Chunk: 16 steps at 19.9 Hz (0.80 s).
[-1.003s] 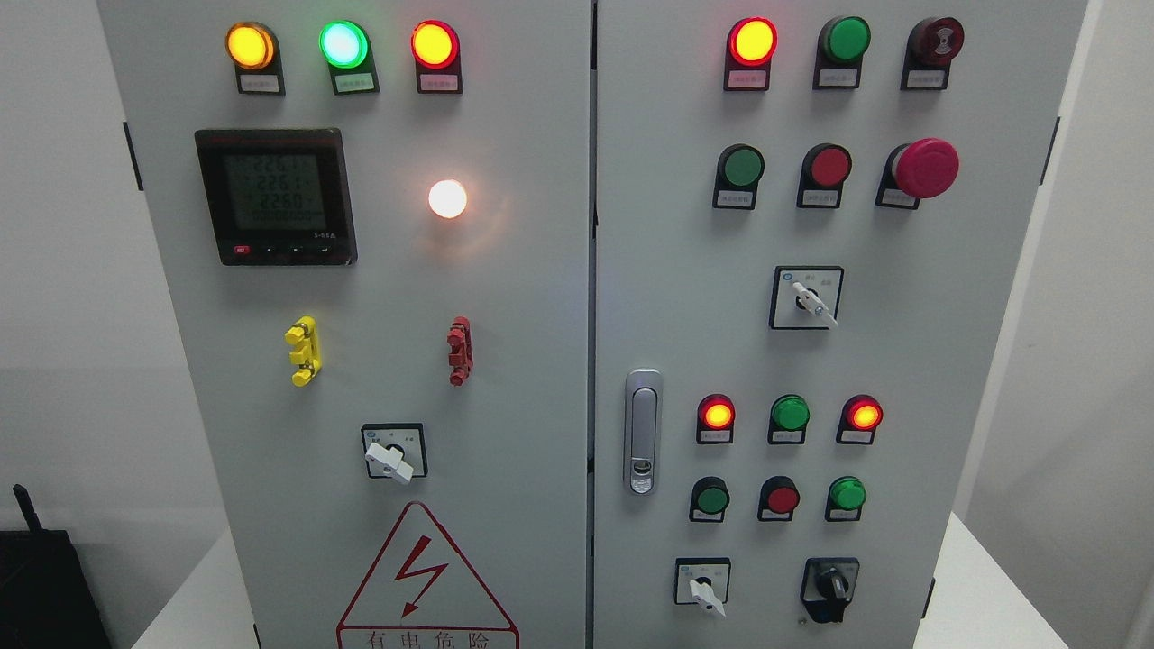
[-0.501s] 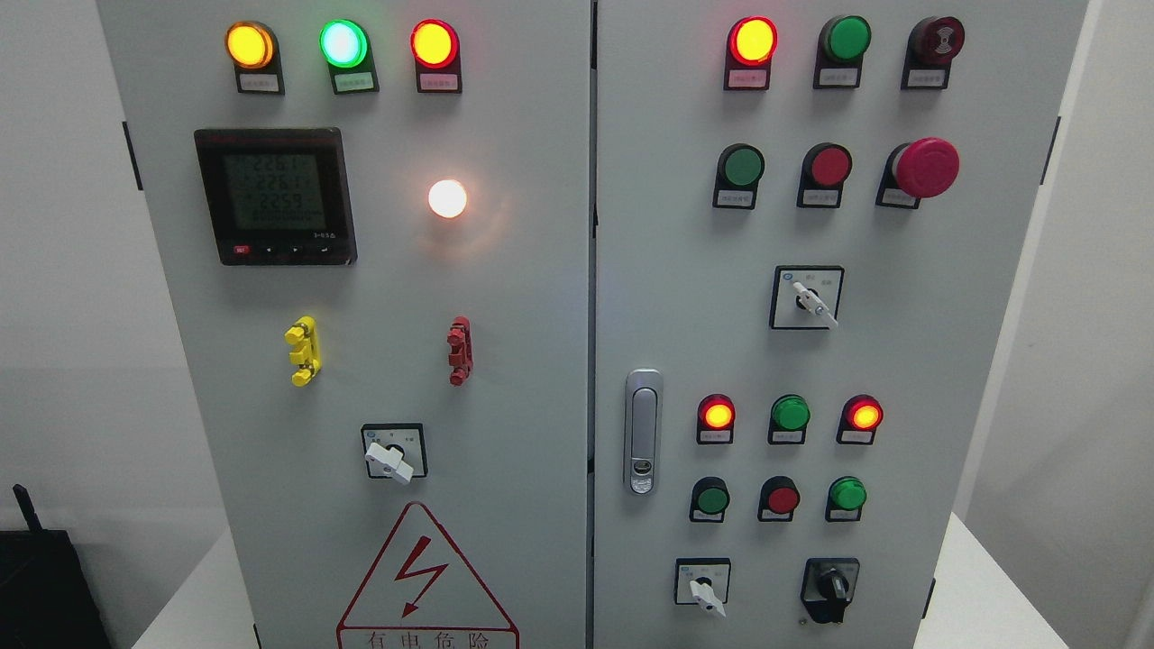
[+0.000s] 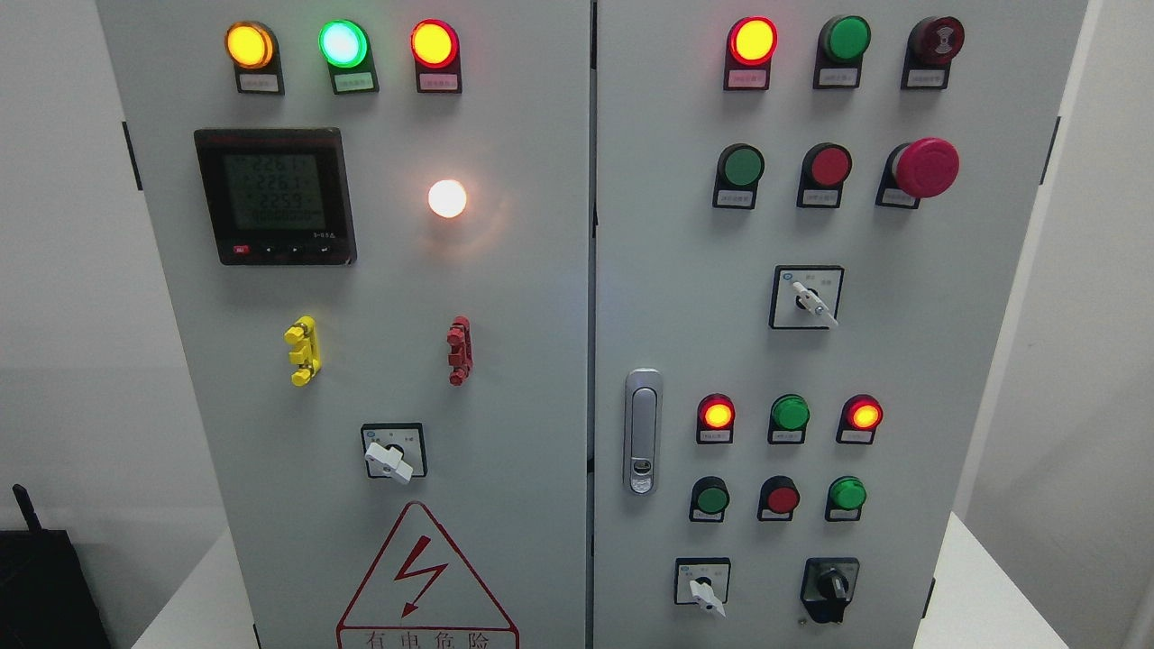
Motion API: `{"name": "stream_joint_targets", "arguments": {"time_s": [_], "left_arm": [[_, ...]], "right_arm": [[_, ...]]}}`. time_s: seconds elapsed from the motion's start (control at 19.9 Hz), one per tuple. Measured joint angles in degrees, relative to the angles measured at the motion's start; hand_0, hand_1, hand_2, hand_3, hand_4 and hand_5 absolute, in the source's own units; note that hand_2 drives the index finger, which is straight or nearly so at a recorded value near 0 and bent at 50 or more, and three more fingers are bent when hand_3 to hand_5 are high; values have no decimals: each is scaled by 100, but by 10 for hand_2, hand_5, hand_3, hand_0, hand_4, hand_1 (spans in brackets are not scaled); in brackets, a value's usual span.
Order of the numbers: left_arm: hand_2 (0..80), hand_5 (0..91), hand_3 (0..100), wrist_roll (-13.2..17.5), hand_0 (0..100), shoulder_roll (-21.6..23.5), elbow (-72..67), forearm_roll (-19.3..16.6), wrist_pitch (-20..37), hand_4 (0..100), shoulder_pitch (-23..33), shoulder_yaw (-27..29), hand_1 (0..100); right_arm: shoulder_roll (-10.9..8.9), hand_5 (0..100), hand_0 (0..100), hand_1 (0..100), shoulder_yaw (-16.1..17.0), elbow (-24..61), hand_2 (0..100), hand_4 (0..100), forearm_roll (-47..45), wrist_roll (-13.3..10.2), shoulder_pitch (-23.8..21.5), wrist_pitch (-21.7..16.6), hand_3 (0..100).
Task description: Trip black knob to open circuit
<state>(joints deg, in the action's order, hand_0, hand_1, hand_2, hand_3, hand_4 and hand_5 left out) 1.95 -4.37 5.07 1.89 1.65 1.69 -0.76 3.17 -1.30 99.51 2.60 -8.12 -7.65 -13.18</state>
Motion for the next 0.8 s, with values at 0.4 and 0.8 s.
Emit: {"name": "stream_joint_targets", "arguments": {"time_s": [0.4,0.8], "left_arm": [[0,0,0,0,120,0,0,0,0,0,0,0,389],[0,0,0,0,120,0,0,0,0,0,0,0,389]], "right_arm": [[0,986,695,767,0,5,0,1000,0,11,210,132,1000],[0,986,700,775,-46,-41,0,1000,-14,13,323,174,1000]]}}
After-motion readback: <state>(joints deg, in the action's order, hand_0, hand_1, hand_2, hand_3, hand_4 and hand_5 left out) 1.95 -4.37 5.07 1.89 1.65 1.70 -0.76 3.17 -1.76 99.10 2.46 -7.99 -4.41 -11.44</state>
